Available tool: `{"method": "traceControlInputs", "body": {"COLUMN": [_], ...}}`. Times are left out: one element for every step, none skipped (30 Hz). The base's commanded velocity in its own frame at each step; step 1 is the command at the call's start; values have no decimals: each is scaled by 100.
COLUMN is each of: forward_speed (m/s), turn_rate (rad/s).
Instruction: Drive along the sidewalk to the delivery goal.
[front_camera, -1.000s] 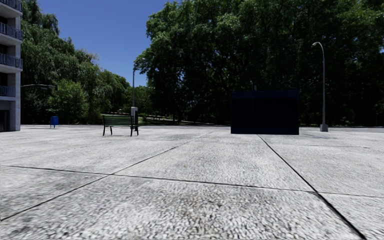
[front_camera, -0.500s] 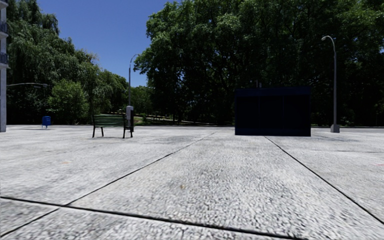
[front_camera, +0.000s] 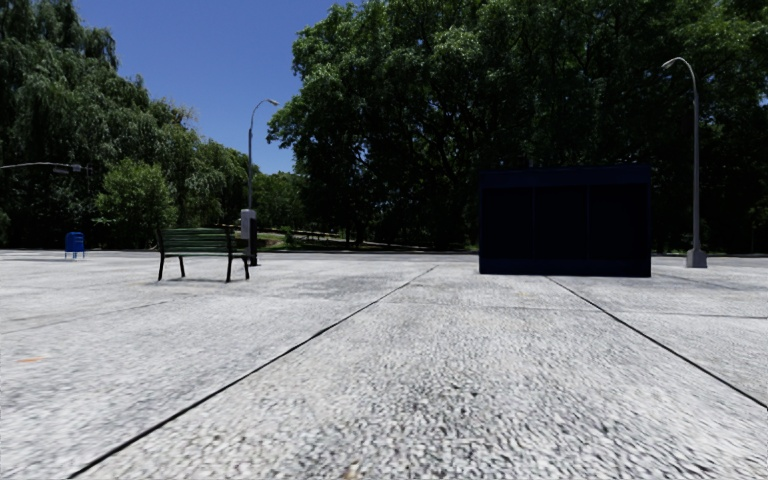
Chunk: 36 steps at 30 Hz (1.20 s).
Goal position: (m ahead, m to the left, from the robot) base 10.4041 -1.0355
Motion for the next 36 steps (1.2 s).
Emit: {"method": "traceControlInputs", "body": {"forward_speed": [200,200,200,200,200,200,200,200,200,200,200,200,200,200,200,200,200,200,200,200,200,200,200,200,200,200,200,200,200,200,200,200,200,200,200,200], "turn_rate": [0,0,0,0,0,0,0,0,0,0,0,0,0,-4,-4,-8,-18,-18,-29,-35,-36,-36,-36,-21,-3,-3,0,0,0,0,0,0,0,0,0,0]}}
